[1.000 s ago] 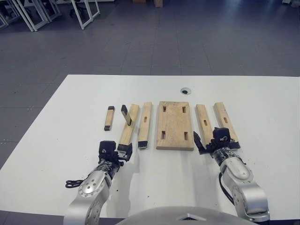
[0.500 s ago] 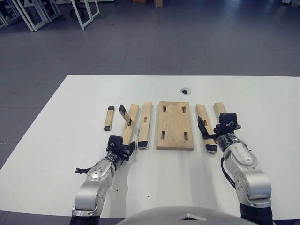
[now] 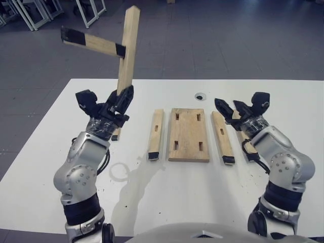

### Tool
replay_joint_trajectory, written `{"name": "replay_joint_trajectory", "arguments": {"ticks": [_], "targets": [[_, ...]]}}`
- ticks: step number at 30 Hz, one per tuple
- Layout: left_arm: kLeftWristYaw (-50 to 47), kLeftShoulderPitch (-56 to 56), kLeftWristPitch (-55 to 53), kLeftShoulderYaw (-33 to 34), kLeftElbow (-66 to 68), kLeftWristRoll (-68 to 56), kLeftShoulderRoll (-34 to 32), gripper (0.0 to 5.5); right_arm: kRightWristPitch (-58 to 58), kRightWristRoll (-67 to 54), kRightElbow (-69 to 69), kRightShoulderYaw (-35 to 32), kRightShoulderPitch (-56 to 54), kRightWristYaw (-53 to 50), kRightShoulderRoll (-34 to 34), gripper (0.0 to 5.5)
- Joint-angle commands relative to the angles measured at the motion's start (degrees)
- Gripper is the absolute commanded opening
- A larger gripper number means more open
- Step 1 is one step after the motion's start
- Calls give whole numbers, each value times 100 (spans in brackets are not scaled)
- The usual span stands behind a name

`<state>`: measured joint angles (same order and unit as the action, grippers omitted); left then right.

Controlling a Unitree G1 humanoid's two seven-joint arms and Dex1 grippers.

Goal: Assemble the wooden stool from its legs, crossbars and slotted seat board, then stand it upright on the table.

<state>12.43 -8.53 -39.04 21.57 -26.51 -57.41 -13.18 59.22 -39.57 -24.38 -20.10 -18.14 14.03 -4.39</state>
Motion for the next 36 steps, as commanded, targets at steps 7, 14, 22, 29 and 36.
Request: {"name": "replay_joint_trajectory", "arguments": {"ticks": [7, 14, 22, 29, 36], "targets": [[323, -709, -1257, -806, 725, -3002, 155, 204, 1314, -5063, 1809, -445, -1717, -475, -402, 475], [316, -605, -1165, -1253, 561, -3130, 182, 204, 994, -5913, 2154, 247, -1855, -936, -870, 475], [491, -450, -1217, -1445, 553, -3159, -27, 204, 857, -6047, 2590, 568, -2080, -556, -1219, 398], [723, -397, -1267, -1476, 644, -3073, -338, 204, 1226, -6249, 2830, 764, -2285, 125, -1785, 260], [1037, -266, -1371, -1725, 588, -2700, -567, 204, 1318, -6188, 2703, 1021, -2113, 286, -1959, 210]]}}
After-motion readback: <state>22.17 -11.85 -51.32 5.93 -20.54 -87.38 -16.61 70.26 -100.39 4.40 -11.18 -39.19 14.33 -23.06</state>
